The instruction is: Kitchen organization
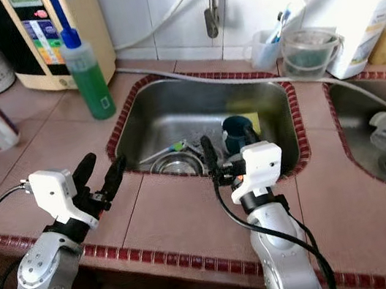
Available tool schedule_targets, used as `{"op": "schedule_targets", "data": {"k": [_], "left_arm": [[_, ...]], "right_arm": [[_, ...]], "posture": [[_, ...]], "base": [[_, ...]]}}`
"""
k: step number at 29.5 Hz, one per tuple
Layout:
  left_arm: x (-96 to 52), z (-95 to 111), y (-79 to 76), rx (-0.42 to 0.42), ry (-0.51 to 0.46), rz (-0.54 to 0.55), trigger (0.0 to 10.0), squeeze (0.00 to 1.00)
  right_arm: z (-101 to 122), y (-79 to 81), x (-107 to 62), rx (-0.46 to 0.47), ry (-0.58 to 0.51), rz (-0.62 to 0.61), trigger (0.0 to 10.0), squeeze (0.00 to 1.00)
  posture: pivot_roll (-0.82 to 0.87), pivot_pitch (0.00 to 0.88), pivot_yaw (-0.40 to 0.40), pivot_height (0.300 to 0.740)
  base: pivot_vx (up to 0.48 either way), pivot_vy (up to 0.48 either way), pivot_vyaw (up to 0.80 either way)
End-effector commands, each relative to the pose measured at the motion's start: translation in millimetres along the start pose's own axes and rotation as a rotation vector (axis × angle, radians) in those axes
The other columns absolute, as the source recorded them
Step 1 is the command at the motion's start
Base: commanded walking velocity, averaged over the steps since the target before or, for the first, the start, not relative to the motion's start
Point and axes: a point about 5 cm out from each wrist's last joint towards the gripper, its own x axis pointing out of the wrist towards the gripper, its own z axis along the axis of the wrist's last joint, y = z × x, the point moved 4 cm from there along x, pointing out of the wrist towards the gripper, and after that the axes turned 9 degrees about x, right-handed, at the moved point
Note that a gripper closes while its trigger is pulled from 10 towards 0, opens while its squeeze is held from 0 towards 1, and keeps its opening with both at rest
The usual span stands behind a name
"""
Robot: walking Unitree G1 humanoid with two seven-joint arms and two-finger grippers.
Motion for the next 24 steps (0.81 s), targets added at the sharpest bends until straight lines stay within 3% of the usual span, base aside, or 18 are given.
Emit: {"op": "schedule_targets", "data": {"k": [1,24], "left_arm": [[-2.7,1.9,-0.6,0.005,0.001,-0.007,10.0,0.0],[-0.2,5.8,-2.0,0.005,-0.001,-0.024,10.0,0.0]], "right_arm": [[6.9,2.9,2.2,-0.006,-0.02,0.007,10.0,0.0],[6.0,3.0,3.6,-0.006,-0.015,0.001,10.0,0.0]], "posture": [[-0.09,0.135,0.043,0.74],[-0.08,0.134,0.048,0.74]], "base": [[0.0,0.0,0.0],[0.0,0.0,0.0]]}}
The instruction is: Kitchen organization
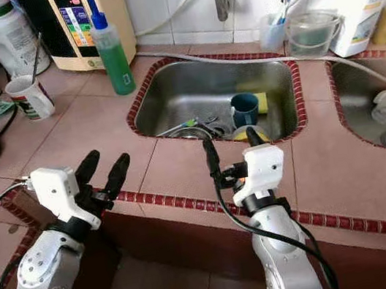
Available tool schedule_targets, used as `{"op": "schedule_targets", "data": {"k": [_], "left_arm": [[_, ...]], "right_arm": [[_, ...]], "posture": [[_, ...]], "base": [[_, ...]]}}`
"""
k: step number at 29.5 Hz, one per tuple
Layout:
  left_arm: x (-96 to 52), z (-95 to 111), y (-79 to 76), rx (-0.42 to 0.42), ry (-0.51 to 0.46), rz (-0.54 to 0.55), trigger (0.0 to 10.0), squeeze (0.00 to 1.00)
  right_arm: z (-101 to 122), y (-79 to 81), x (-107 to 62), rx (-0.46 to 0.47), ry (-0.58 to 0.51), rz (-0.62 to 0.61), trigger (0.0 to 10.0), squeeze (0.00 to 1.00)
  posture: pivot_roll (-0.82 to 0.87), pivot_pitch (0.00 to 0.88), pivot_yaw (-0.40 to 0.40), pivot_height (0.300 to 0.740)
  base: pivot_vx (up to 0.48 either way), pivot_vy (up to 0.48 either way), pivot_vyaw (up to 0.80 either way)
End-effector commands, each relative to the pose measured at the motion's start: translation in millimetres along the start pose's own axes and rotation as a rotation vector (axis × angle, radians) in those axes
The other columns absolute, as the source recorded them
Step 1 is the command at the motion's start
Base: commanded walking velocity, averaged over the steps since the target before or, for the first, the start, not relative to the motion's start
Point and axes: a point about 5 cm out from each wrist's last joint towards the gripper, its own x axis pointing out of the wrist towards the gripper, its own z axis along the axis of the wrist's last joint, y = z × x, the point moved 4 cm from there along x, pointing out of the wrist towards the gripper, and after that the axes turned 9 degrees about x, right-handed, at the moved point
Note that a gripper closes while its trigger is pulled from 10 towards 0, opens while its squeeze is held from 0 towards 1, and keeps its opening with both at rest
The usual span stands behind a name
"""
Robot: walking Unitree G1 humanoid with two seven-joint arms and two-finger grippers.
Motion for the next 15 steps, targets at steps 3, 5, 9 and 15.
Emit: {"op": "schedule_targets", "data": {"k": [3,5,9,15], "left_arm": [[-0.9,1.8,1.0,0.003,0.003,-0.006,10.0,0.0],[-0.8,1.8,1.2,0.003,0.004,-0.004,10.0,0.0],[-0.8,1.9,1.5,0.003,0.004,-0.003,10.0,0.0],[-1.2,1.8,0.4,-0.001,0.004,0.0,10.0,0.0]], "right_arm": [[0.6,3.8,2.1,0.006,-0.003,0.007,10.0,0.0],[0.3,3.8,2.3,0.006,-0.002,0.008,10.0,0.0],[0.6,4.5,3.3,0.008,-0.003,0.01,10.0,0.0],[1.0,4.0,2.9,0.005,-0.002,0.013,10.0,0.0]], "posture": [[-0.08,0.134,0.046,0.74],[-0.08,0.134,0.045,0.74],[-0.08,0.136,0.042,0.74],[-0.08,0.138,0.042,0.74]], "base": [[-0.09,0.0,0.0],[-0.27,0.0,0.0],[-0.271,0.0,0.0],[-0.279,0.0,0.0]]}}
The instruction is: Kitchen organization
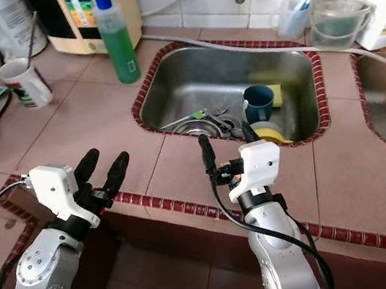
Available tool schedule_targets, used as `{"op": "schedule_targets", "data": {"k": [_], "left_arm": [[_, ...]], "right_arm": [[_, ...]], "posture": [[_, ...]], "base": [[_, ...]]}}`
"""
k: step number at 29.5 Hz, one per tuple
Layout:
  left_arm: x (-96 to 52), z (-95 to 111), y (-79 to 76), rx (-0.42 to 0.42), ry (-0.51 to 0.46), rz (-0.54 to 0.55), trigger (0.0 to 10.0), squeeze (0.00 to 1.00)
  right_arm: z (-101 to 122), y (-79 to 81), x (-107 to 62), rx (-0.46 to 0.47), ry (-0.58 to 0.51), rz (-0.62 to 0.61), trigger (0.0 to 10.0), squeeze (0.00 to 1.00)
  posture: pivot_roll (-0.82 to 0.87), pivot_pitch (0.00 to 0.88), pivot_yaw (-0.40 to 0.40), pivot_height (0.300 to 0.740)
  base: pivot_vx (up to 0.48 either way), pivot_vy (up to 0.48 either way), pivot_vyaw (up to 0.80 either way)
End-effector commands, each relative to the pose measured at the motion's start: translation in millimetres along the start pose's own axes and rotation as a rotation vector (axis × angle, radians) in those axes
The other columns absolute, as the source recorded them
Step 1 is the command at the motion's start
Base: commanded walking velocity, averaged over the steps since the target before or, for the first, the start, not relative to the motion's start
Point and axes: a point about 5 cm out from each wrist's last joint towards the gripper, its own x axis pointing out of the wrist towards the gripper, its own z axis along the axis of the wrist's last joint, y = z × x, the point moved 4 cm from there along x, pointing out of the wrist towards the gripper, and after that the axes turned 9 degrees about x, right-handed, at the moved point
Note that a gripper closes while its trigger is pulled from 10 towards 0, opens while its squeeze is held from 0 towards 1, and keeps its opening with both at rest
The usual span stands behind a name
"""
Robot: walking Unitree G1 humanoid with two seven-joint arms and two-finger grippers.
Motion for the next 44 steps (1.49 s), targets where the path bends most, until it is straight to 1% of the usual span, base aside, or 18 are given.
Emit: {"op": "schedule_targets", "data": {"k": [1,8,23,26,32,34,39,44], "left_arm": [[-1.9,0,-1.1,-0.004,0.007,-0.004,10.0,0.0],[-3.2,0,-2.1,-0.002,0.008,-0.007,10.0,0.0],[-3.8,0,-5.5,0.007,0.009,-0.023,10.0,0.0],[-5.1,-1,-8.0,0.005,0.011,-0.031,10.0,0.0],[-6.1,-3,-8.5,0.008,0.015,-0.034,10.0,0.0],[-5.4,-3,-9.4,0.022,0.015,-0.045,10.0,0.0],[-5.6,-4,-11.3,0.024,0.017,-0.056,10.0,0.0],[-6.3,-4,-13.6,0.001,0.014,-0.06,10.0,0.0]], "right_arm": [[-3,-1.9,-2.7,0.001,0.013,-0.007,10.0,0.0],[-3,-0.7,-4.0,0.003,0.016,-0.006,10.0,0.0],[-5,-0.4,-5.2,-0.005,0.028,-0.002,10.0,0.0],[-9,-1.1,-6.9,-0.015,0.053,0.001,10.0,0.0],[-11,-3.0,-9.8,-0.019,0.065,0.003,10.0,0.0],[-12,-4.4,-11.1,-0.033,0.073,0.01,10.0,0.0],[-14,-5.0,-12.7,-0.044,0.084,0.017,10.0,0.0],[-18,-5.7,-16.1,-0.055,0.103,0.025,10.0,0.0]], "posture": [[-0.08,0.14,0.041,0.74],[-0.08,0.145,0.043,0.74],[-0.08,0.148,0.04,0.74],[-0.08,0.15,0.036,0.74],[-0.08,0.147,0.033,0.74],[-0.08,0.145,0.031,0.74],[-0.08,0.141,0.029,0.74],[-0.09,0.138,0.021,0.74]], "base": [[-0.277,0.0,0.0],[-0.293,0.0,0.0],[0.0,0.0,0.0],[0.0,0.0,0.0],[0.0,0.0,-0.68],[0.0,0.0,-0.67],[0.0,0.0,-0.65],[0.0,-0.372,-0.6]]}}
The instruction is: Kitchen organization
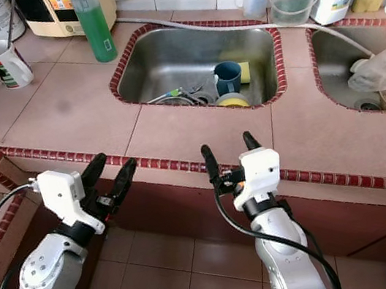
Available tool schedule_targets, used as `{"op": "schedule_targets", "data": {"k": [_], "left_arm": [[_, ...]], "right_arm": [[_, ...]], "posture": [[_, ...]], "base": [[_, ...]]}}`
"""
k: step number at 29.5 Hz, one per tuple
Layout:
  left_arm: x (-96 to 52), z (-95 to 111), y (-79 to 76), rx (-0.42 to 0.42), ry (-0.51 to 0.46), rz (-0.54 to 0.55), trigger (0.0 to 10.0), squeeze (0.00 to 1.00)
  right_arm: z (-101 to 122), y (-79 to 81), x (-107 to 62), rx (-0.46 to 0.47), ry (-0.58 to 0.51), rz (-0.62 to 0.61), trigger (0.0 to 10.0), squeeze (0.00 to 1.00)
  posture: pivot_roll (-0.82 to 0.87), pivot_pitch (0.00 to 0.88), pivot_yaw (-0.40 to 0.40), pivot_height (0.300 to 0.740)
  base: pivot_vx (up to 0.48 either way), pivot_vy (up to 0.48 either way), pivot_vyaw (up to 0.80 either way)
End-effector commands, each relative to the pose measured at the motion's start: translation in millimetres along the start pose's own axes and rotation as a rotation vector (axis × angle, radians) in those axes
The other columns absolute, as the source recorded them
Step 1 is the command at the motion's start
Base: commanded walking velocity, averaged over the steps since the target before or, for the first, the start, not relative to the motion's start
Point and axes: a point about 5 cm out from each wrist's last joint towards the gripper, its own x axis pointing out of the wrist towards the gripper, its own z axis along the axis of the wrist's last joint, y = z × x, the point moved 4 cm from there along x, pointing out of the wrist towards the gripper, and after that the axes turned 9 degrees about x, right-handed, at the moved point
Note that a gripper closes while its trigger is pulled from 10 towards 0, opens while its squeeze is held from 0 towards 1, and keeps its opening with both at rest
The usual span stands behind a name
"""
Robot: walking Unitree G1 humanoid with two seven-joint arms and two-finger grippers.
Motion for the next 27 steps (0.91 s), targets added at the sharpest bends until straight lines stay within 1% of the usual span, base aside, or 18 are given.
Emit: {"op": "schedule_targets", "data": {"k": [1,3,6,9,11,14,19,20,22,27], "left_arm": [[0.9,1.3,-4.4,-0.003,-0.007,-0.02,10.0,0.0],[0.7,1.4,-4.3,0.0,-0.012,-0.015,10.0,0.0],[0.8,1.6,-4.1,-0.018,-0.018,-0.005,10.0,0.0],[1.1,1.3,-4.0,-0.029,-0.018,0.004,10.0,0.0],[0.7,0.6,-4.2,-0.026,-0.016,0.007,10.0,0.0],[-1.0,-1.2,-4.8,-0.025,-0.01,0.01,10.0,0.0],[-2.7,-3.2,-5.1,-0.033,-0.005,0.017,10.0,0.0],[-2.7,-3.2,-5.1,-0.033,-0.005,0.017,10.0,0.0],[-3.0,-4.2,-4.8,-0.023,0.002,0.021,10.0,0.0],[-2.8,-3.9,-6.0,-0.021,0.0,0.015,10.0,0.0]], "right_arm": [[-3.0,-4.0,-3.8,-0.014,0.019,-0.005,10.0,0.0],[-4.3,-4.6,-4.9,-0.023,0.027,0.002,10.0,0.0],[-6.4,-4.5,-5.0,-0.037,0.044,0.012,10.0,0.0],[-5.0,-3.5,-4.6,-0.054,0.036,0.021,10.0,0.0],[-4.4,-2.6,-4.4,-0.071,0.032,0.025,10.0,0.0],[-5.8,-2.8,-4.5,-0.071,0.042,0.023,10.0,0.0],[-6.5,-4.5,-5.2,-0.065,0.05,0.015,10.0,0.0],[-6.5,-4.5,-5.2,-0.065,0.05,0.015,10.0,0.0],[-7.0,-4.9,-5.2,-0.064,0.054,0.011,10.0,0.0],[-6.1,-5.9,-5.0,-0.07,0.049,0.004,10.0,0.0]], "posture": [[-0.09,0.138,0.02,0.74],[-0.08,0.137,0.016,0.74],[-0.08,0.135,0.01,0.74],[-0.08,0.134,0.006,0.736],[-0.08,0.135,0.003,0.722],[-0.09,0.142,-0.003,0.699],[-0.08,0.149,-0.007,0.673],[-0.08,0.149,-0.007,0.673],[-0.09,0.153,-0.005,0.655],[-0.09,0.156,-0.003,0.636]], "base": [[0.0,-0.42,-0.59],[0.0,-0.377,-0.58],[0.0,0.0,-0.56],[0.0,0.0,-0.51],[0.0,0.0,0.0],[0.0,0.0,0.0],[0.0,0.0,0.0],[0.0,0.0,0.0],[0.0,0.0,0.0],[0.0,-0.048,0.0]]}}
